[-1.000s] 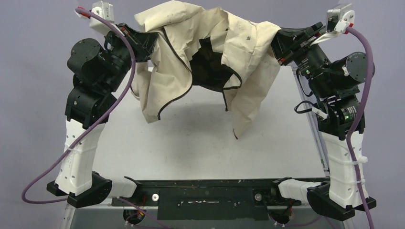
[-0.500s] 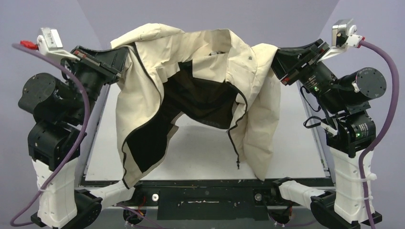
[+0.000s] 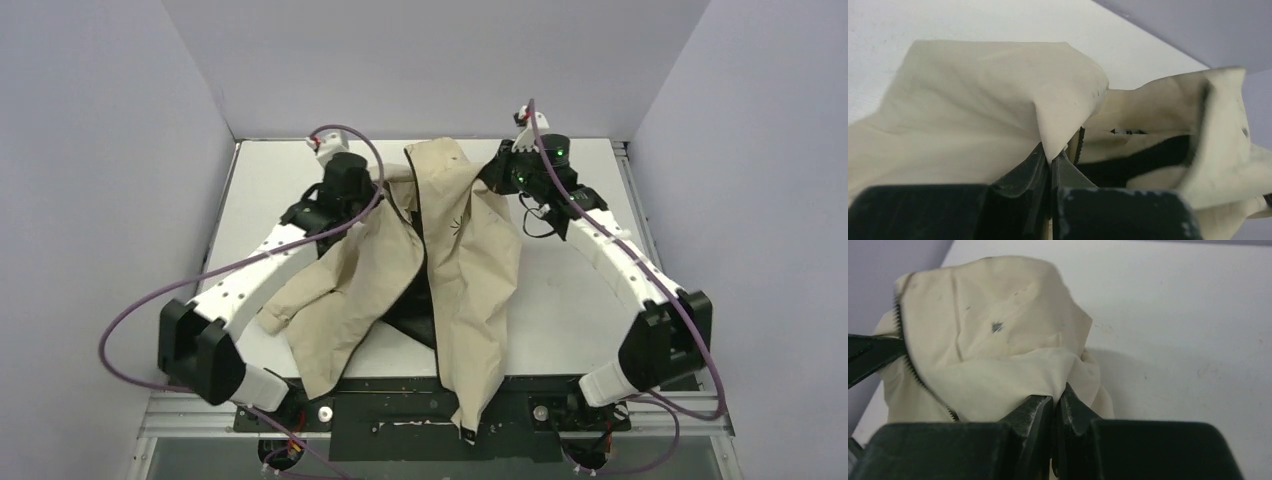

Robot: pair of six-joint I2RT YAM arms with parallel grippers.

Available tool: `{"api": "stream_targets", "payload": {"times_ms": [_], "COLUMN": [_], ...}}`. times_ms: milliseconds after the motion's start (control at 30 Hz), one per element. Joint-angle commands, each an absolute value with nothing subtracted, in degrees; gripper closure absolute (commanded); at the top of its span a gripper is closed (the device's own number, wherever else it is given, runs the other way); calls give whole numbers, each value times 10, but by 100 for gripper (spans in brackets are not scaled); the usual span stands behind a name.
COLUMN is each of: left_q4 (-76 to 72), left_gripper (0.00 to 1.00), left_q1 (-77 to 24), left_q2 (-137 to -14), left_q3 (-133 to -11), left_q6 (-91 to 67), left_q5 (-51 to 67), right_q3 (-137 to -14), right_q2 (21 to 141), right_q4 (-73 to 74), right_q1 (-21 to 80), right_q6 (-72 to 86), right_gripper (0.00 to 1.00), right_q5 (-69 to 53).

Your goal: Zip up the jacket

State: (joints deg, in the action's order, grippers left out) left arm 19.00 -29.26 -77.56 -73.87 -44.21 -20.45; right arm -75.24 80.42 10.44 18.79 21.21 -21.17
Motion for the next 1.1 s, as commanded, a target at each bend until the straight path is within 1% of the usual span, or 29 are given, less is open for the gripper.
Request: {"api": "stream_targets", "payload": {"times_ms": [0,100,133,167,233,267,333,367,400,433,500,600,700,800,900,1000,1067], "left_q4": [43,57,60,69,87,96,106,106,109,114,130,159,192,202,192,181,177], "left_gripper": [100,100,100,99,75,60,32,24,17,14,12,12,12,12,12,12,12], "left_q1": [-329,-335,-331,-320,-294,-279,-251,-238,-224,-211,-193,-192,-221,-274,-315,-329,-330], "left_q2": [-846,-914,-930,-941,-961,-962,-949,-938,-925,-912,-882,-832,-788,-742,-696,-680,-685], "left_q3": [-796,-861,-877,-891,-912,-915,-901,-888,-873,-860,-830,-769,-691,-602,-524,-471,-458], "left_q6": [-451,-425,-416,-411,-401,-394,-381,-371,-363,-355,-335,-300,-280,-269,-280,-289,-288], "left_q5": [-282,-303,-309,-305,-285,-270,-243,-227,-211,-192,-158,-93,-46,-59,-70,-91,-94], "right_q3": [-762,-790,-804,-816,-837,-842,-843,-841,-837,-832,-811,-781,-727,-640,-546,-481,-451], "right_q2": [856,893,902,907,909,905,884,873,861,847,815,769,722,667,624,622,637], "right_q4": [-44,-47,-39,-27,-4,16,54,73,94,117,155,222,275,301,281,229,186], "right_q1": [179,177,177,176,175,175,173,172,171,170,170,170,176,214,258,264,264], "right_q6": [195,189,185,178,162,152,132,125,119,116,118,153,203,259,304,333,348], "right_gripper": [100,97,94,88,68,58,46,42,38,35,29,27,20,13,9,8,8], "right_q5": [-163,-146,-139,-132,-114,-107,-94,-85,-79,-72,-64,-84,-141,-141,-133,-159,-170]}}
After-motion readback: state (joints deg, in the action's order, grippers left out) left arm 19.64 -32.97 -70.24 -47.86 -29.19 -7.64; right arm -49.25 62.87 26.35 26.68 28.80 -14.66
